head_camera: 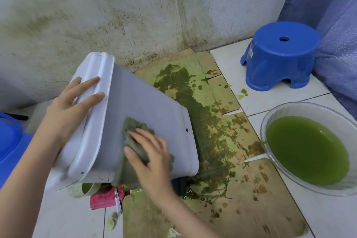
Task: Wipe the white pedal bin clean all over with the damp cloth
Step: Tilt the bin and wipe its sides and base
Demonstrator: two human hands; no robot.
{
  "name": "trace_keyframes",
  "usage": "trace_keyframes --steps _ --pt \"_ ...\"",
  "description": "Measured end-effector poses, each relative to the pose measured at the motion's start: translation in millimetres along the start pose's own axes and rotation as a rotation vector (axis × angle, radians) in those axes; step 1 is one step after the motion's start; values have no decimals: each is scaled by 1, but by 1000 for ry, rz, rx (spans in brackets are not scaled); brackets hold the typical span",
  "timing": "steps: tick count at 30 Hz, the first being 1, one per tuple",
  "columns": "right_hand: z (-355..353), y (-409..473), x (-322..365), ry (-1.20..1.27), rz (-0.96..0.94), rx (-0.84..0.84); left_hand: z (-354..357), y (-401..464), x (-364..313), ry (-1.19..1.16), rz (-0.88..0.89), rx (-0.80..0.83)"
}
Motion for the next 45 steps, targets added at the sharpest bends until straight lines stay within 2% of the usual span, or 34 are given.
trace_keyframes --steps 2,3,7,10,12,17,21,25,28,31,35,39,42,45 --pt "-22 1 -43 -178 -41 8 -1 1 1 -4 0 0" --pt "-36 5 -71 -224 20 -24 -1 2 2 -6 1 1" --pt "-72 29 -138 -17 431 -242 0 2 2 -20 -8 5" --pt "-62 31 -132 -56 542 -232 3 2 -3 -15 6 6" --pt "-39 25 -98 -71 468 -155 2 1 -2 -23 -3 3" --pt "38 25 26 -57 36 -29 1 0 -1 32 14 4" --pt "36 7 26 1 -108 -67 6 3 -1 74 29 -13" --pt "18 -17 -11 -45 58 -132 7 6 -1 80 31 -14" --pt "21 7 9 41 195 -31 1 3 2 49 22 -14" --pt "42 16 44 139 160 89 0 0 1 82 31 -5" --pt "47 22 48 89 58 54 1 0 1 141 24 2" --pt "48 91 40 136 73 166 -2 4 3 107 9 -8" --pt "58 163 32 30 45 214 -5 7 2 92 -1 -27" --pt "69 218 11 -70 145 264 -5 3 8 84 -34 -38"
Point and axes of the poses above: each hand's wrist, its own y-axis towards the middle knuckle, its own z-axis out of the palm, x = y × z, the point moved 3 cm from there along y, towards the middle knuckle, and after that the axes turned 12 degrees about y, right-handed, at the moved point
